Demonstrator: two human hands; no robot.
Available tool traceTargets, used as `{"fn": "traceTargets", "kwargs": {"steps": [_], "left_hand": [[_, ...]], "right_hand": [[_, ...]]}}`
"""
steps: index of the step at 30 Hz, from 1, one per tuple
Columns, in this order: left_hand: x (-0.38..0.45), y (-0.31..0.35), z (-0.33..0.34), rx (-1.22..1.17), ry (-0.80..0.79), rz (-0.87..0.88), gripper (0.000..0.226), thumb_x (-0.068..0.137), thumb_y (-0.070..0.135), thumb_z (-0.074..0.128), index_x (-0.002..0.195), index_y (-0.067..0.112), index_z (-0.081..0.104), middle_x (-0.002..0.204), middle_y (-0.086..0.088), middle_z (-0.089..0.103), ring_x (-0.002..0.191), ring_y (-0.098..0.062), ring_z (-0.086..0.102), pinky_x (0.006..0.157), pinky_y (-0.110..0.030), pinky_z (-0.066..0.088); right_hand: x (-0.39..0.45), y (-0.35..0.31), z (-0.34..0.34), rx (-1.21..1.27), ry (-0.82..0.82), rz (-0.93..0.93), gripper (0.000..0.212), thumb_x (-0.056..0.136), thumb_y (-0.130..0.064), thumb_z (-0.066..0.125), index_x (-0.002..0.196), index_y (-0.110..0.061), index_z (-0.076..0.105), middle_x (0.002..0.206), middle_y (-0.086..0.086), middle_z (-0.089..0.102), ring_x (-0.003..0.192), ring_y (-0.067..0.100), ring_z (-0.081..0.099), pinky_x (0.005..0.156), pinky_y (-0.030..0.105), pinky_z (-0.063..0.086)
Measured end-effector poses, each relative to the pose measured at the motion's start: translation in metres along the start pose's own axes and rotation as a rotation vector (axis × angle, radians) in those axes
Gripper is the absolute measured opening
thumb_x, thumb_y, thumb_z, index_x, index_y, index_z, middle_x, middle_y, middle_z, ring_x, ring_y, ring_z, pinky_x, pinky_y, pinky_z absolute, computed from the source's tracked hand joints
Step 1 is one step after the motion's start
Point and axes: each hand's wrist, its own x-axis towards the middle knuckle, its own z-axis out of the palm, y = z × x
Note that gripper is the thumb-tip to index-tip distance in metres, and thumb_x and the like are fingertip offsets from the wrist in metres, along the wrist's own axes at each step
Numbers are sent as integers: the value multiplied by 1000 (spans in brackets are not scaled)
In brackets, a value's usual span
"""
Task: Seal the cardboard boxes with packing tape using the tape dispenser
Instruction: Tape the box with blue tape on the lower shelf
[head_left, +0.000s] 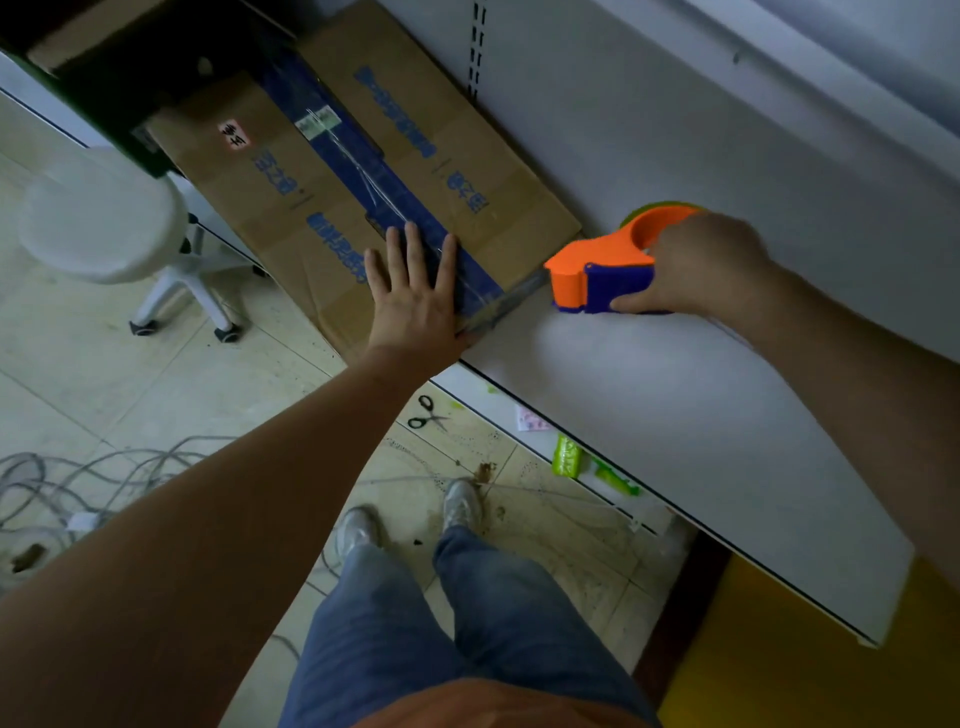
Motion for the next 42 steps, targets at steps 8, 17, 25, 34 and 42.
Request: {"fn": "traceTargets", "kwargs": {"steps": [8, 17, 25, 34, 42], "left_hand": [[1, 0, 0, 29, -23, -5, 114, 80, 81, 38, 157, 14, -12, 161, -30, -12, 148, -48, -11, 117, -66, 2], [2, -2, 1, 33, -11, 13, 114, 83, 71, 54, 157, 15, -13, 161, -29, -13, 148, -48, -11, 117, -67, 0], [-1, -4, 2, 31, 7, 27, 113, 82, 74, 50, 158, 17, -12, 161, -27, -12, 149, -46, -11, 118, -65, 1], [-16, -10, 1, 87, 5, 102, 103, 89, 65, 51, 158, 17, -7, 163, -24, -1, 149, -48, -4, 119, -65, 5], [-11, -14, 3, 46, -13, 110, 110, 83, 60, 65, 159, 18, -3, 163, -23, 1, 149, -46, -5, 119, -64, 1]], "right_hand": [[1, 25, -4, 313, 30, 191, 70, 86, -22, 74, 141, 4, 39, 141, 24, 46, 129, 33, 44, 92, 30, 26], [32, 11, 7, 24, 133, 227, 59, 69, -58, 79, 90, -14, 47, 94, 16, 57, 93, 34, 60, 72, 34, 38], [30, 29, 11, 82, -13, 300, 85, 69, -65, 75, 124, -4, 53, 118, 19, 59, 109, 35, 57, 77, 36, 39], [-15, 33, -4, 282, 3, 312, 65, 90, -21, 69, 141, 5, 39, 143, 24, 45, 129, 34, 44, 76, 18, 35], [23, 10, 9, 193, 132, 258, 62, 81, -39, 77, 125, -3, 52, 120, 23, 59, 110, 36, 58, 74, 33, 33]]}}
